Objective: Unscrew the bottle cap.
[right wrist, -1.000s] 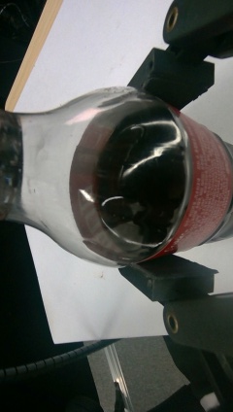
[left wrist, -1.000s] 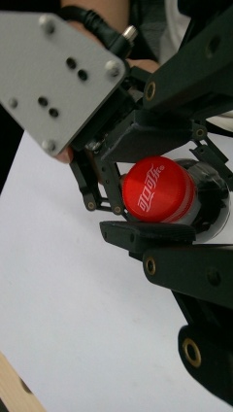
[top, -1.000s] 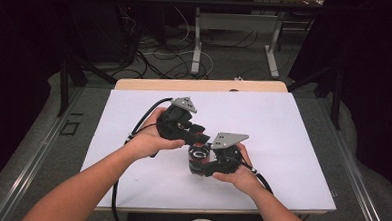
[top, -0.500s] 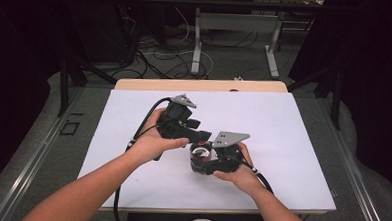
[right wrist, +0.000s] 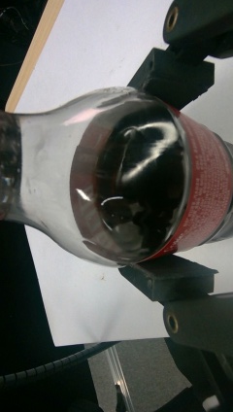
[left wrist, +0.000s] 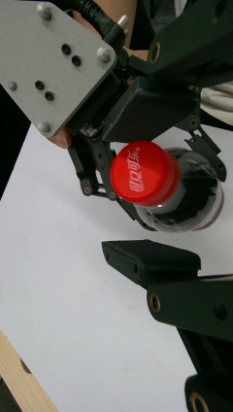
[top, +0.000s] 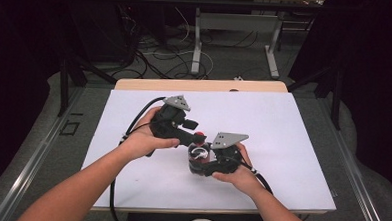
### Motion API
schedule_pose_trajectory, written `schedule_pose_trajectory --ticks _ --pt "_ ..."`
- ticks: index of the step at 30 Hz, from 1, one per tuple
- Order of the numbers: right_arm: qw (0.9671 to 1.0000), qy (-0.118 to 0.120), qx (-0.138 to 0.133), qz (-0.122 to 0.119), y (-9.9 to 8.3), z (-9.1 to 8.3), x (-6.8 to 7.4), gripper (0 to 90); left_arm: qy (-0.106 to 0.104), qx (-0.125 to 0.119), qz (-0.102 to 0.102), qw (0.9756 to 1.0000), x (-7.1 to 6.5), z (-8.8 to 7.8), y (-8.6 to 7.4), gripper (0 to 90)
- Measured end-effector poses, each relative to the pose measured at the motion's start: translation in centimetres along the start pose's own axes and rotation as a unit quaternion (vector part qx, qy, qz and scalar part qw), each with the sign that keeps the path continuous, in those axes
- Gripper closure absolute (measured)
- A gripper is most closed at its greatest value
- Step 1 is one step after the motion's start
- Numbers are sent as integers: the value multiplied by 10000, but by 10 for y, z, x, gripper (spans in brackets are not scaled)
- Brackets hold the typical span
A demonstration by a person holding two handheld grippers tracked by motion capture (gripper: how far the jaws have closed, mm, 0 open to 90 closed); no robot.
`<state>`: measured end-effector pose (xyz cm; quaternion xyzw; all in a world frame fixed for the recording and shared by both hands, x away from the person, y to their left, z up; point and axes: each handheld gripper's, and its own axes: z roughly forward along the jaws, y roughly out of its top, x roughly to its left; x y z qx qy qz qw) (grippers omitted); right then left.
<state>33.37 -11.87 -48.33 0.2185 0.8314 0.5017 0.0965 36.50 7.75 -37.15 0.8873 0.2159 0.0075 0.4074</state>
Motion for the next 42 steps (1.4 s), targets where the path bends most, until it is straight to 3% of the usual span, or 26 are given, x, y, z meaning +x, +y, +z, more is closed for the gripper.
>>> schedule_pose_trajectory --ticks 4,7,10,11,14,16,19,22,31,35,38,42 --pt "10000 -4 11 2 0 0 0 300 -28 67 -32 10000 -4 4 3 527" --pt "10000 -29 -8 -4 -1 0 0 300 67 113 -67 9999 -7 7 6 567" --pt "10000 -56 -41 11 -1 1 0 300 291 183 -274 9990 -13 9 9 612" --pt "10000 -53 -41 4 -1 1 -1 300 376 139 -434 9983 -16 10 10 614" --pt "10000 -87 -43 19 -1 0 0 300 728 220 -837 9936 -20 10 13 617" --pt "9999 -130 -41 -13 -1 1 0 300 856 244 -1070 9903 -23 10 14 618" --pt "9999 -122 -36 -26 -1 1 0 301 1028 178 -1483 9834 -27 12 15 618" --pt "9999 -105 -78 -1 -1 1 1 300 921 153 -1692 9811 -25 11 16 619" --pt "9999 -107 -83 -23 -1 1 0 300 716 175 -1814 9806 -17 5 17 620" --pt "9998 -165 -82 -32 -1 1 -1 300 723 181 -1837 9802 -12 3 16 621" --pt "9999 -126 -8 1 -1 0 -2 300 773 164 -1912 9784 -9 2 16 621" --pt "9998 -181 -96 30 -2 1 -3 300 813 142 -1911 9781 -2 -1 15 621"
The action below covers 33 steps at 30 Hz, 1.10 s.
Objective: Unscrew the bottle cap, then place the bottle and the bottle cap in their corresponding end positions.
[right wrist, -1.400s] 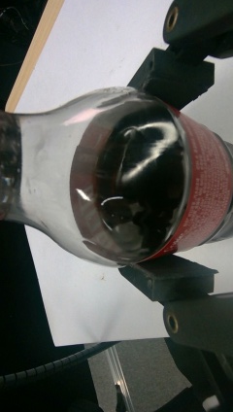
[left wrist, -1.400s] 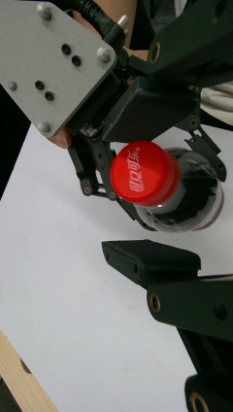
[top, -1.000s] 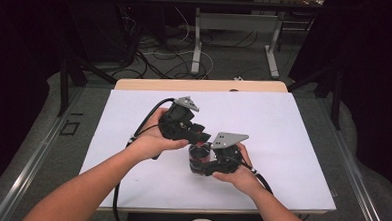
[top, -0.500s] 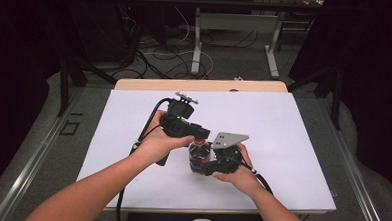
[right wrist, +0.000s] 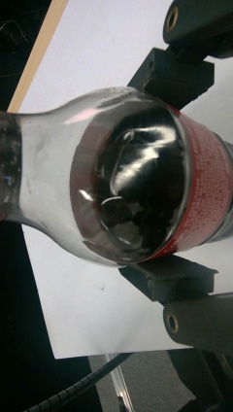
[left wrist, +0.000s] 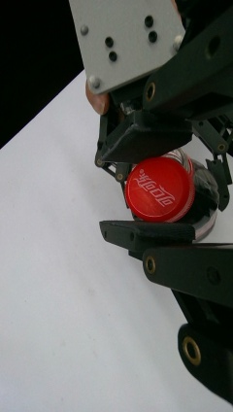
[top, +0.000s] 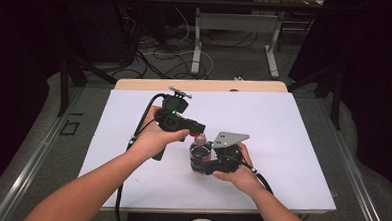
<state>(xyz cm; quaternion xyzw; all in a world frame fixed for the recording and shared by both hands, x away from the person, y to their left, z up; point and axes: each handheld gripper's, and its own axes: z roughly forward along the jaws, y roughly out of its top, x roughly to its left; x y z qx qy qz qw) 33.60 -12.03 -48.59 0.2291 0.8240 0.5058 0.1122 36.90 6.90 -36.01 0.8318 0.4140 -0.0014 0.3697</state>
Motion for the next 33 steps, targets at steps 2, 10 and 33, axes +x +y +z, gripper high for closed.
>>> schedule_pose_trajectory --ticks 2,10,33 --pt "10000 -5 -1 -1 0 0 0 300 3 0 -51 10000 3 -1 1 622" --pt "10000 -80 39 -13 -2 0 -6 300 132 -63 -251 9996 17 -1 1 621" --pt "9983 -572 27 139 -6 1 -30 300 331 -256 -839 9956 63 0 -31 622"
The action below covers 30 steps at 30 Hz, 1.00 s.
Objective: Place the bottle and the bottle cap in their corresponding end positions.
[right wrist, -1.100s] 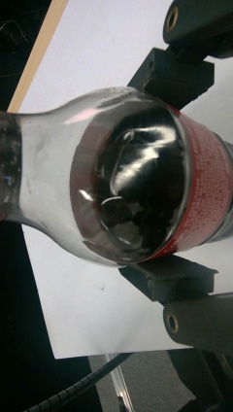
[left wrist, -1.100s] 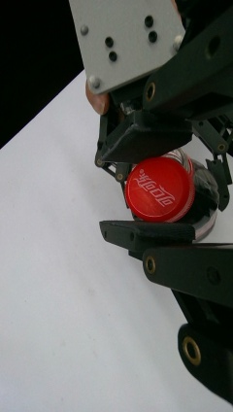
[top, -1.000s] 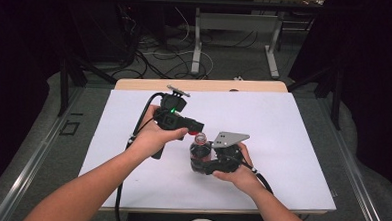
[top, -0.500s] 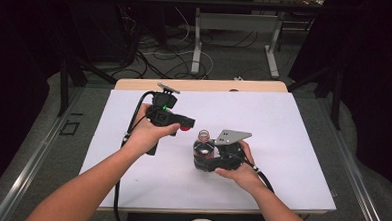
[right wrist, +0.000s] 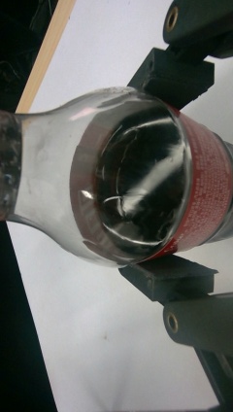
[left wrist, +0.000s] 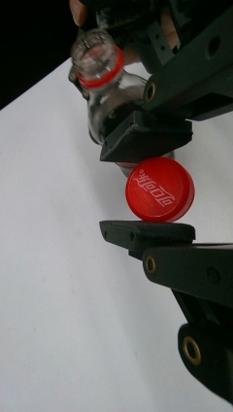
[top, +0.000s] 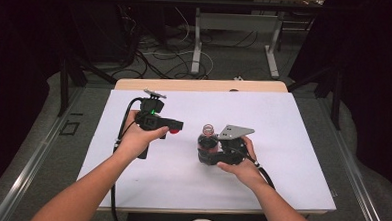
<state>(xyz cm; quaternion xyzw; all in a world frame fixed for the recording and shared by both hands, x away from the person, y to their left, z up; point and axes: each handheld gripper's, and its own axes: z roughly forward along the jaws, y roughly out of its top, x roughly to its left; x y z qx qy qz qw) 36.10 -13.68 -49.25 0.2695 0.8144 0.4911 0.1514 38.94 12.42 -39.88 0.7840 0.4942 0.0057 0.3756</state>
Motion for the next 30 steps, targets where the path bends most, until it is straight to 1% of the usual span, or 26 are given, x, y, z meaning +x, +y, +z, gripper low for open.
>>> schedule_pose_trajectory --ticks 1,2,3,4,6,8,9,10,12,13,14,15,16,18,19,20,21,22,23,25,26,27,28,29,30 --pt "10000 -37 -39 15 0 1 -3 299 13 40 12 10000 3 0 -2 622" --pt "10000 -41 -48 38 0 2 -6 299 53 25 -24 10000 6 1 -4 622" --pt "9999 -106 -42 113 0 2 -8 300 75 39 -52 10000 8 1 -6 622" --pt "9999 -140 -35 87 0 3 -11 300 66 65 -76 9999 11 1 -7 622" --pt "9996 -234 -67 140 0 5 -16 299 88 21 -168 9998 16 2 -12 622" --pt "9991 -350 -80 212 0 8 -21 299 57 -5 -231 9997 22 3 -17 622" --pt "9989 -374 -117 272 0 10 -24 299 67 5 -312 9995 24 4 -19 622" --pt "9987 -409 -89 304 1 11 -27 300 87 2 -319 9995 26 5 -22 622" --pt "9982 -485 -97 335 2 15 -32 300 60 53 -305 9995 32 7 -27 622" --pt "9978 -548 -126 354 4 18 -34 299 89 69 -358 9993 33 9 -30 622" --pt "9976 -581 -123 369 4 21 -37 299 110 92 -363 9992 35 10 -32 622" --pt "9975 -573 -138 385 5 24 -39 299 124 65 -363 9992 37 12 -35 622" --pt "9971 -643 -91 405 7 26 -41 300 118 105 -386 9991 38 12 -38 622" --pt "9967 -734 -72 345 9 33 -45 299 131 62 -401 9991 42 13 -44 622" --pt "9964 -769 -76 353 10 36 -47 299 122 24 -418 9990 44 14 -47 622" --pt "9960 -786 -82 410 11 39 -49 299 104 -2 -461 9989 45 13 -50 622" --pt "9959 -795 -37 437 12 41 -51 299 65 -15 -521 9986 47 13 -53 622" --pt "9955 -836 -33 447 13 44 -53 299 108 -17 -495 9987 48 13 -56 622" --pt "9949 -894 -33 463 14 47 -54 298 118 -9 -515 9986 50 12 -58 622" --pt "9947 -918 -37 451 16 51 -56 298 139 -18 -497 9987 53 12 -62 622" --pt "9945 -942 -68 455 17 54 -57 298 142 4 -557 9983 54 11 -64 622" --pt "9942 -959 -72 479 18 55 -58 298 153 -7 -553 9984 56 10 -66 622" --pt "9942 -965 -107 474 19 58 -59 298 175 -73 -618 9979 57 10 -68 622" --pt "9941 -977 -103 465 20 60 -60 298 166 -42 -572 9982 59 9 -70 622" --pt "9940 -987 -109 457 21 62 -61 298 206 -86 -622 9978 60 9 -72 622"
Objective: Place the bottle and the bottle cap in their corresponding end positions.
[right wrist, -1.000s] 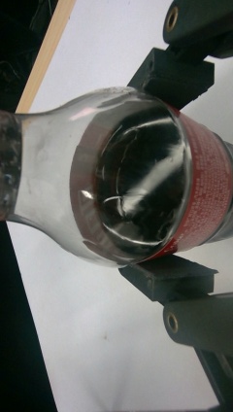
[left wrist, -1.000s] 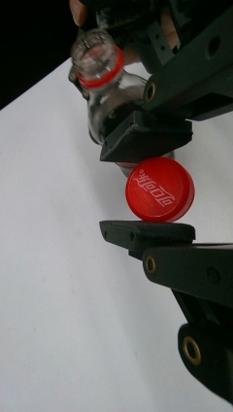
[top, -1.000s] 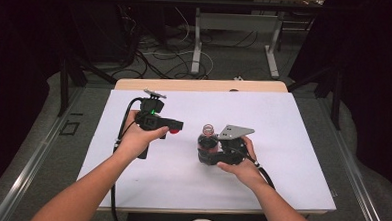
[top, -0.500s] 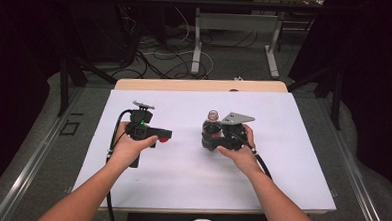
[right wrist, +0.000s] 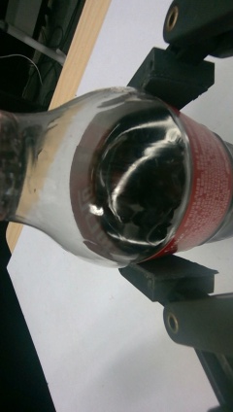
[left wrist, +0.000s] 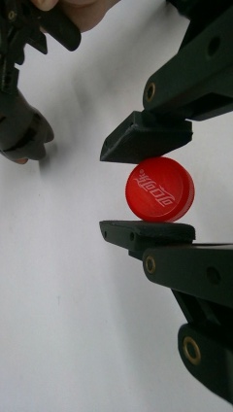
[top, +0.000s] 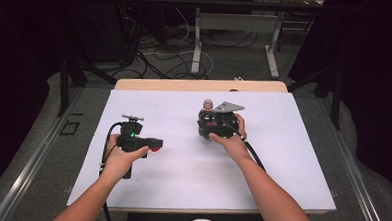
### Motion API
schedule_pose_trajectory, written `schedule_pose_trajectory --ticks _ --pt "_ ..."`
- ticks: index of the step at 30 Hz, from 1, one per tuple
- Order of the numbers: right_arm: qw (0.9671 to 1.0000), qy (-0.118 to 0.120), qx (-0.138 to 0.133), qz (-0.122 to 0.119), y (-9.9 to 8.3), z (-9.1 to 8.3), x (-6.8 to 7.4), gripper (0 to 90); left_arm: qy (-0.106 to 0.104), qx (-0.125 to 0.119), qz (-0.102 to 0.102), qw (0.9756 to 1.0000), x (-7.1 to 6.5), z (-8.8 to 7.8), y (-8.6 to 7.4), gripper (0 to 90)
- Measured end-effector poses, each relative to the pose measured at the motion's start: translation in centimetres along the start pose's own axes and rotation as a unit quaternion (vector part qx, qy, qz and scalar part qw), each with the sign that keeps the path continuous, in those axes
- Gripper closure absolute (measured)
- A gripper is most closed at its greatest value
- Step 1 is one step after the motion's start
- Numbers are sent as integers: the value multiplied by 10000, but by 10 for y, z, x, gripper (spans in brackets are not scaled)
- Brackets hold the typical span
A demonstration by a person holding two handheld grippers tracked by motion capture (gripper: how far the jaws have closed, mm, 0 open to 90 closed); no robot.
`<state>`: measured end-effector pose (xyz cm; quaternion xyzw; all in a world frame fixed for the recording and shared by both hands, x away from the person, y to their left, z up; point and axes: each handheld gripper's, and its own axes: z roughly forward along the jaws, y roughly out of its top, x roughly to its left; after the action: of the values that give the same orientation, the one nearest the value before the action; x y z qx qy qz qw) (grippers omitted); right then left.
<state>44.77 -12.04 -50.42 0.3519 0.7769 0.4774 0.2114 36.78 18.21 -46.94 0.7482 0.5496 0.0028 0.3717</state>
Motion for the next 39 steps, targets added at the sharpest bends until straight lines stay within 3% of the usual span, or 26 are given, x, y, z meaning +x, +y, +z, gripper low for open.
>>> schedule_pose_trajectory --ticks 7,15,17,18,21,22,29,30,32,33,35,39 --pt "9999 -20 -105 -7 5 12 0 298 -11 -29 -60 10000 9 0 -10 622" --pt "10000 -35 -41 -40 6 23 1 297 36 -46 -78 10000 14 7 -22 622" --pt "9999 -8 78 -68 6 24 0 297 46 -64 -96 9999 15 8 -23 622" --pt "10000 -12 -32 -89 5 27 0 297 24 -82 -111 9999 15 9 -24 622" --pt "10000 70 -23 -52 3 29 1 297 47 -93 -150 9998 18 11 -25 622" --pt "9999 64 101 -53 4 28 2 297 51 -101 -164 9998 19 12 -26 622" --pt "9999 112 73 -108 -2 33 5 295 79 -109 -165 9998 19 15 -29 622" --pt "9996 114 176 -164 -3 33 4 294 87 -111 -166 9998 19 15 -29 622" --pt "9999 83 99 -110 -7 34 4 293 117 -230 -211 9994 19 16 -30 622" --pt "9997 115 184 -145 -7 33 3 292 94 -166 -196 9996 20 14 -30 622" --pt "9998 145 50 -118 -9 33 2 290 125 -205 -196 9995 21 14 -31 622" --pt "9998 149 83 -91 -10 32 2 286 104 -220 -234 9994 23 13 -32 622"
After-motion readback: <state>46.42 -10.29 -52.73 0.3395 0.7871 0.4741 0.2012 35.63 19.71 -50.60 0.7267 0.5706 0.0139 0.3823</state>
